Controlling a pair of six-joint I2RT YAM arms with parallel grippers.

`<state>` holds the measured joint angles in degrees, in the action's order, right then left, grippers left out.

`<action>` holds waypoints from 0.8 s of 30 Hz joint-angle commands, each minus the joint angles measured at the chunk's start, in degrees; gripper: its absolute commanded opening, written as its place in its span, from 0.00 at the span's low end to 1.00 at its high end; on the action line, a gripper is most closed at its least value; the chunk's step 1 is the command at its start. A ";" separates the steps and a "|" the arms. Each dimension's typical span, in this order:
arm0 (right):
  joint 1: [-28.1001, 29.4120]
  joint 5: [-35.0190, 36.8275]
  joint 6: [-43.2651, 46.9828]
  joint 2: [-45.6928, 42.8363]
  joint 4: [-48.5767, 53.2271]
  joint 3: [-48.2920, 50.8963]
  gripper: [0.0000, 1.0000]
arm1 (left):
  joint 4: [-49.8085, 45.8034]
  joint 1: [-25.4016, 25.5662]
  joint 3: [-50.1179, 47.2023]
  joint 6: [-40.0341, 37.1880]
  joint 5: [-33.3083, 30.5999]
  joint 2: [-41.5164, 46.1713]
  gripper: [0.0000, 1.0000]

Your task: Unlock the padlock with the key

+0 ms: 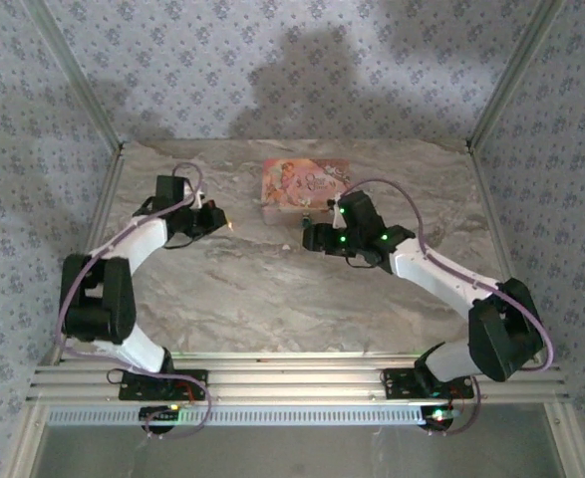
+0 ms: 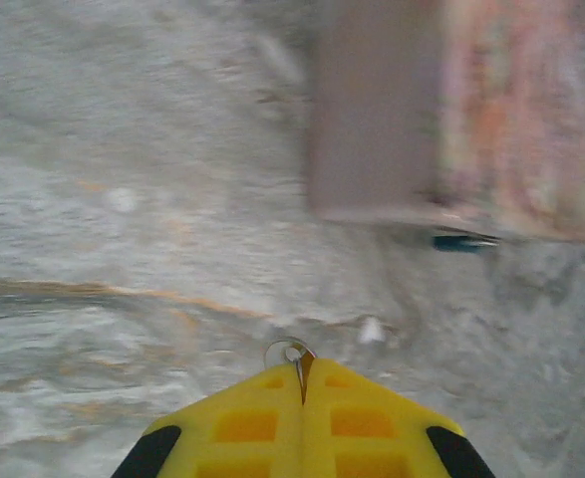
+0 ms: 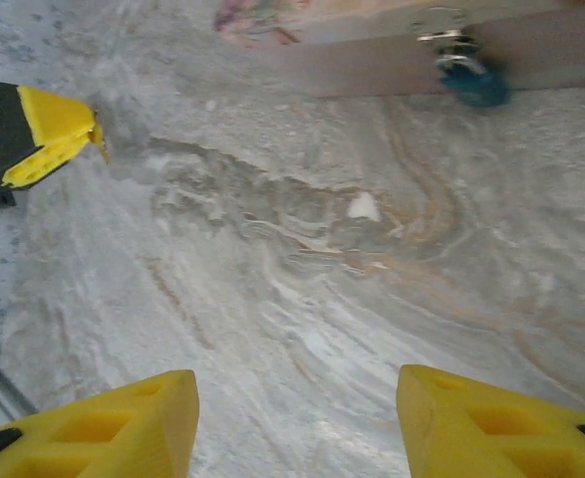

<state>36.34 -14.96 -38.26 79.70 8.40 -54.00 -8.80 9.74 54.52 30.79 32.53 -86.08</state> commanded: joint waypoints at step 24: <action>7.08 -12.47 -13.55 9.79 -31.13 -3.34 0.32 | 21.26 14.07 -13.98 16.40 -5.30 23.56 0.00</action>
<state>43.18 -25.36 -49.84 88.14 -18.74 -54.83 10.35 23.07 41.21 44.99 28.58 -64.18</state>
